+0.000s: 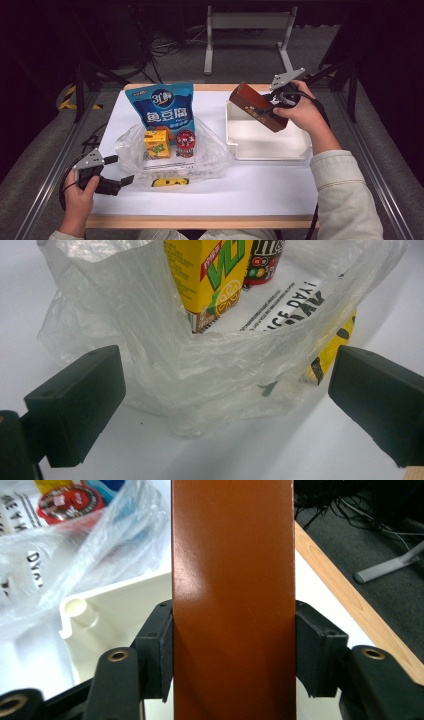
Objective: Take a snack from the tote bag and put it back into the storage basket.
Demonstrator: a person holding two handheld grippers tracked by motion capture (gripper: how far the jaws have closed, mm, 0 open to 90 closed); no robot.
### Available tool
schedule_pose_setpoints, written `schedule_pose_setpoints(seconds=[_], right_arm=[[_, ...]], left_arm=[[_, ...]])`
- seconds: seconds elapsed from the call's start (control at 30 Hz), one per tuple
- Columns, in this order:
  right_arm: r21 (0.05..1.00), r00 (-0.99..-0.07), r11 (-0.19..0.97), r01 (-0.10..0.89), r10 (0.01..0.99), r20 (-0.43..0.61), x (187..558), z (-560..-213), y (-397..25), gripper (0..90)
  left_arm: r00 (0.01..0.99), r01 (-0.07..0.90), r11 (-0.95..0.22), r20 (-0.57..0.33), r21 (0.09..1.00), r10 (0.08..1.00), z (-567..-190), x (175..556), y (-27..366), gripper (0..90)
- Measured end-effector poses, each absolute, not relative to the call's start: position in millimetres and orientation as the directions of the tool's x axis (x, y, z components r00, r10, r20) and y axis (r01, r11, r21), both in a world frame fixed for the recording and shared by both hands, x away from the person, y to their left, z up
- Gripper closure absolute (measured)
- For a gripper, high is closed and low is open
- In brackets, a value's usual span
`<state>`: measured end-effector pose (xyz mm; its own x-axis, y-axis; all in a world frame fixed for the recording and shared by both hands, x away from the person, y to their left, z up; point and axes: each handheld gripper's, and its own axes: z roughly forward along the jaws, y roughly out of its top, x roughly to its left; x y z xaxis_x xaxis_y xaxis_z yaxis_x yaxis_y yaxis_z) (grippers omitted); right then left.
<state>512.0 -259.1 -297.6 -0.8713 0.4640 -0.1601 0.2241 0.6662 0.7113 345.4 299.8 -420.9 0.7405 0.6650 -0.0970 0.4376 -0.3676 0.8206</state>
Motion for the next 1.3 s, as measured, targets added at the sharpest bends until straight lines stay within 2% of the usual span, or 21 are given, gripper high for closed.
schedule_pose_setpoints(seconds=[1.3], right_arm=[[0.58,-0.848,0.751,0.314,0.497,-0.184,536.4,-351.7,-274.9,42.7]], left_arm=[[0.738,0.436,-0.378,-0.084,0.817,0.67,-420.8,345.0,299.9,2.4]])
